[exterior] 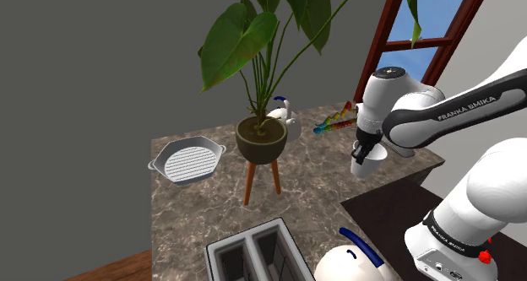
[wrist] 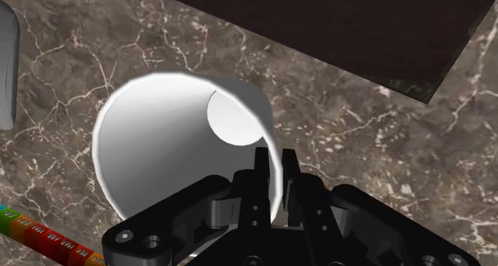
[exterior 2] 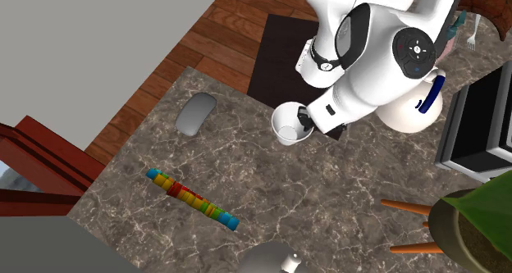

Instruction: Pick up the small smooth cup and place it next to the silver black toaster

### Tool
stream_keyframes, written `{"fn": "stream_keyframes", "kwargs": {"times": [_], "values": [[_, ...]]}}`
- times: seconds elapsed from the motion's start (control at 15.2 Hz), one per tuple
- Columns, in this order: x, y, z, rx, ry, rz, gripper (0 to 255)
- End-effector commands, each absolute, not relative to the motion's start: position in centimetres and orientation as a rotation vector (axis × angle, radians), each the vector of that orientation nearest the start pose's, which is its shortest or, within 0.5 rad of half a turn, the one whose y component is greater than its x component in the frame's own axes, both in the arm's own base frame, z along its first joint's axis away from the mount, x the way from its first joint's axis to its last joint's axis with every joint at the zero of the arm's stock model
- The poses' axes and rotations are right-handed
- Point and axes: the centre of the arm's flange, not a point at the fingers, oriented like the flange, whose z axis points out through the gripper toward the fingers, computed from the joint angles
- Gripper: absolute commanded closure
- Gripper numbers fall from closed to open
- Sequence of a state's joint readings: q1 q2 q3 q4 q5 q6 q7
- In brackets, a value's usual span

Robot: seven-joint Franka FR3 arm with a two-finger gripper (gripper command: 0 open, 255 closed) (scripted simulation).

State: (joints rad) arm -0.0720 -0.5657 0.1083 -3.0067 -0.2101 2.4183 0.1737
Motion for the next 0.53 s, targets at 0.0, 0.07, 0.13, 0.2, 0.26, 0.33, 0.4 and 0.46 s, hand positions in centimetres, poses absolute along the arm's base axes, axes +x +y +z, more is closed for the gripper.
{"fn": "stream_keyframes", "kwargs": {"times": [0.0, 0.07, 0.13, 0.2, 0.26, 0.33, 0.4, 0.46], "values": [[29.6, 0.2, 30.5, -3.338, -0.009, 0.019, 255], [29.6, 0.2, 31.1, -3.338, -0.009, 0.019, 255], [29.6, 0.2, 31.6, -3.338, -0.009, 0.019, 255], [29.6, 0.2, 32.1, -3.338, -0.009, 0.019, 255], [29.6, 0.2, 32.6, -3.338, -0.009, 0.019, 255], [29.6, 0.2, 33.2, -3.338, -0.009, 0.019, 255], [29.6, 0.2, 33.7, -3.338, -0.009, 0.019, 255], [29.6, 0.2, 34.2, -3.338, -0.009, 0.019, 255]]}}
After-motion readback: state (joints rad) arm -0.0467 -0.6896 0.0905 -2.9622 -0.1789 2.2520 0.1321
